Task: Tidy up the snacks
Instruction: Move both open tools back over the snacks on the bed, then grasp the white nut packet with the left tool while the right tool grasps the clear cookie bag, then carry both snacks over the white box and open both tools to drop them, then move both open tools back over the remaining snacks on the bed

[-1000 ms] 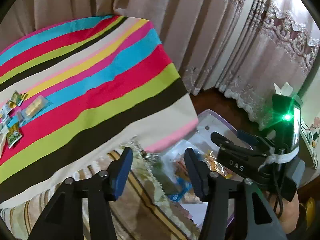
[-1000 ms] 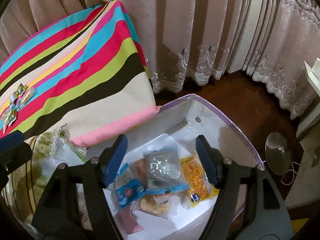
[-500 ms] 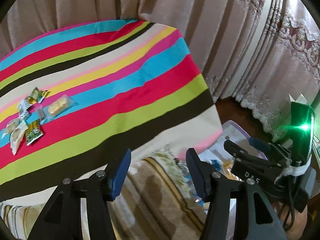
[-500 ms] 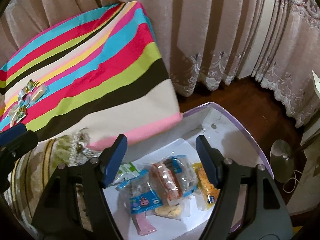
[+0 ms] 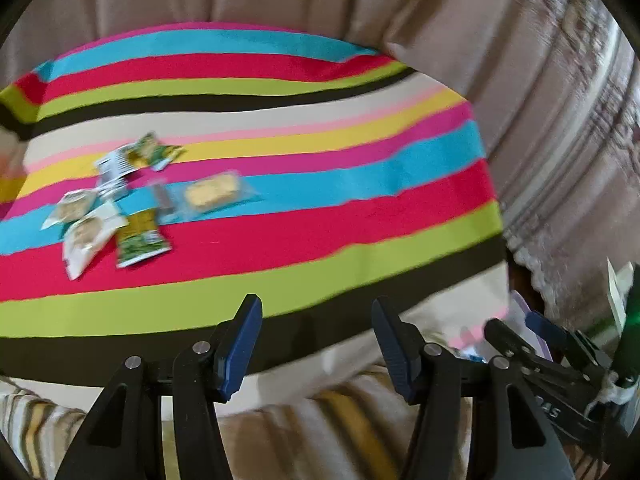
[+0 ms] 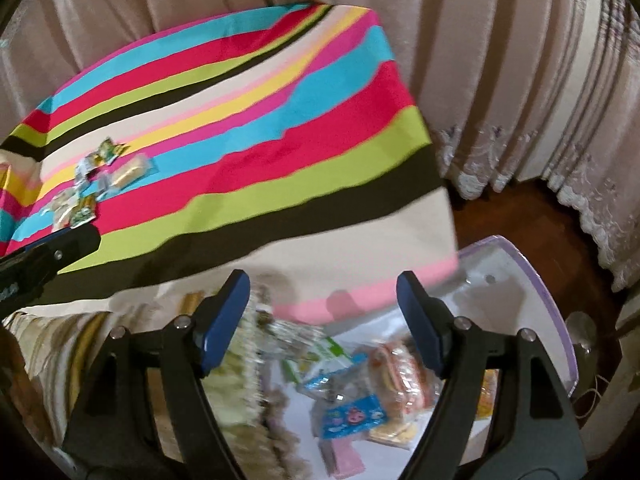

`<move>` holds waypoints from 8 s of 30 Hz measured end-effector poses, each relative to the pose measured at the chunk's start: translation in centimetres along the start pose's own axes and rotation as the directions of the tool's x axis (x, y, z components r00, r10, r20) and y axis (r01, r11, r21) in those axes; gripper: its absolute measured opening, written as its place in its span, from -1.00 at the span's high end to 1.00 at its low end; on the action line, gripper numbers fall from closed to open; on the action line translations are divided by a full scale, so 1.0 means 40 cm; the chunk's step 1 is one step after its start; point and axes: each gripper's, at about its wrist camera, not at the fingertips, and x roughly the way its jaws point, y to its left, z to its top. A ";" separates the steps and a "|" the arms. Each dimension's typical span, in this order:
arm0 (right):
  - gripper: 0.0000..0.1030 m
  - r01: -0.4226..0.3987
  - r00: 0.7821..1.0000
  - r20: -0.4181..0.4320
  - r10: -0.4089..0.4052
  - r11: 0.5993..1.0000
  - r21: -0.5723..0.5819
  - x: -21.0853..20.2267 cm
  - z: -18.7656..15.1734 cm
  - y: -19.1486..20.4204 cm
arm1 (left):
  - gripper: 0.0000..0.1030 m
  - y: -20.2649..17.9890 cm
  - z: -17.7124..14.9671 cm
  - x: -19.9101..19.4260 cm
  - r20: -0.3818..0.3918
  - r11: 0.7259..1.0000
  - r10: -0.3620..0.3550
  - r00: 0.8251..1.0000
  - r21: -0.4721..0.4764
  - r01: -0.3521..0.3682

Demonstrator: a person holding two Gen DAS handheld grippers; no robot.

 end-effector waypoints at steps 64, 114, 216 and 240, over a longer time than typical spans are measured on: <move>-0.38 -0.181 0.976 -0.123 0.179 0.983 -0.007 0.437 0.281 0.677 | -0.19 0.634 0.184 0.171 -0.020 0.903 0.349 0.937 -0.261 -0.342; 0.25 -0.092 0.988 0.104 0.113 0.978 -0.187 0.084 0.162 0.547 | -0.07 0.450 0.066 -0.056 0.161 0.936 0.295 0.942 -0.249 -0.250; -0.33 0.065 0.998 -0.022 -0.065 0.998 0.018 0.012 -0.001 -0.006 | -0.16 -0.029 0.031 0.028 -0.033 0.993 0.009 0.999 0.115 -0.005; -0.55 -0.286 0.951 -0.200 0.237 0.920 -0.268 0.064 0.025 0.463 | -0.45 0.491 0.103 0.061 -0.140 0.968 0.249 0.958 0.063 -0.242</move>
